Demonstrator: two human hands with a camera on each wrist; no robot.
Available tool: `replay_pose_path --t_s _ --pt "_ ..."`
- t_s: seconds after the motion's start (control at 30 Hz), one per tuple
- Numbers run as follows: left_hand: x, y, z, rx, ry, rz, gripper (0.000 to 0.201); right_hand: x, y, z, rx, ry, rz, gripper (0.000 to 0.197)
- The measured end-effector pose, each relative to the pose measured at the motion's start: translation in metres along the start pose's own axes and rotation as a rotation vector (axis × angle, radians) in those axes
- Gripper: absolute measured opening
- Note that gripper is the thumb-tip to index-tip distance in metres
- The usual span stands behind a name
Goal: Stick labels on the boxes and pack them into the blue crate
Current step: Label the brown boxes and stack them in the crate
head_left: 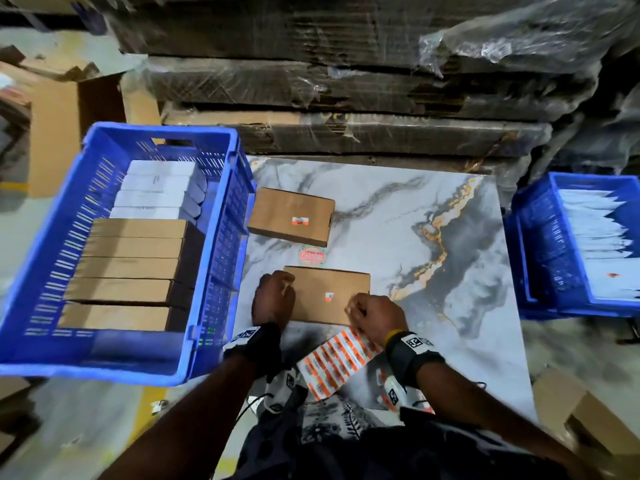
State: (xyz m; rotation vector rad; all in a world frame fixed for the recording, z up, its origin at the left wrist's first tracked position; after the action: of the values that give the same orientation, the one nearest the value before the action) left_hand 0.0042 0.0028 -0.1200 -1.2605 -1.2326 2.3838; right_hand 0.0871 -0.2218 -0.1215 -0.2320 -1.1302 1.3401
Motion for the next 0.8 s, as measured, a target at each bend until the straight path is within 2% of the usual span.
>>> replay_pose_path --t_s 0.03,0.07,0.17,0.23,0.3,0.37,0.47,0.53,0.6,0.73,0.8 --pt "-0.005 0.002 0.005 0.042 0.017 -0.02 0.019 -0.006 0.004 0.005 0.011 0.042 0.009 0.023" --pt "-0.01 0.008 0.011 0.139 0.028 -0.03 0.014 -0.012 0.008 0.008 0.009 0.084 -0.007 0.027" --pt "-0.016 0.034 0.033 0.489 0.066 -0.191 0.011 -0.022 0.018 0.014 0.011 0.129 -0.066 0.028" --pt "-0.019 0.044 0.042 0.548 0.133 -0.335 0.017 -0.017 0.025 0.017 0.078 0.082 -0.049 0.024" --pt "-0.024 0.051 0.047 0.567 0.16 -0.361 0.025 -0.011 0.03 0.018 0.14 0.034 0.005 0.02" --pt "-0.026 0.057 0.052 0.639 0.145 -0.351 0.036 -0.012 0.031 0.015 0.139 0.031 -0.008 0.02" --pt "-0.024 0.064 0.055 0.736 0.121 -0.366 0.05 -0.014 0.025 0.013 0.097 0.056 -0.125 0.034" --pt "-0.024 0.065 0.058 0.789 0.112 -0.38 0.054 -0.018 0.024 0.013 0.099 0.072 -0.15 0.035" --pt "-0.02 0.067 0.059 0.783 0.098 -0.371 0.052 -0.022 0.025 0.013 0.095 0.073 -0.159 0.031" --pt "-0.026 0.052 0.054 0.521 0.121 -0.373 0.027 -0.016 0.017 0.015 0.006 0.061 -0.168 0.024" --pt "-0.03 0.045 0.047 0.449 0.118 -0.387 0.02 -0.004 0.011 0.011 -0.049 0.032 -0.172 0.022"
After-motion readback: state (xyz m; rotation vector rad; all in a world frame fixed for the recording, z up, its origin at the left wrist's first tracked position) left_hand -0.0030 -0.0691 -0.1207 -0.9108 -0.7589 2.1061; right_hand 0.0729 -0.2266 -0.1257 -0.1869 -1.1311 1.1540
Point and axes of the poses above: each hand's wrist, its own z-axis away from the middle knuckle, its own y-axis out of the palm, x = y × z, the point moved 4 cm from there along -z, towards the middle knuckle, and after that the axes turned 4 degrees about -z, right-handed, at the moved point
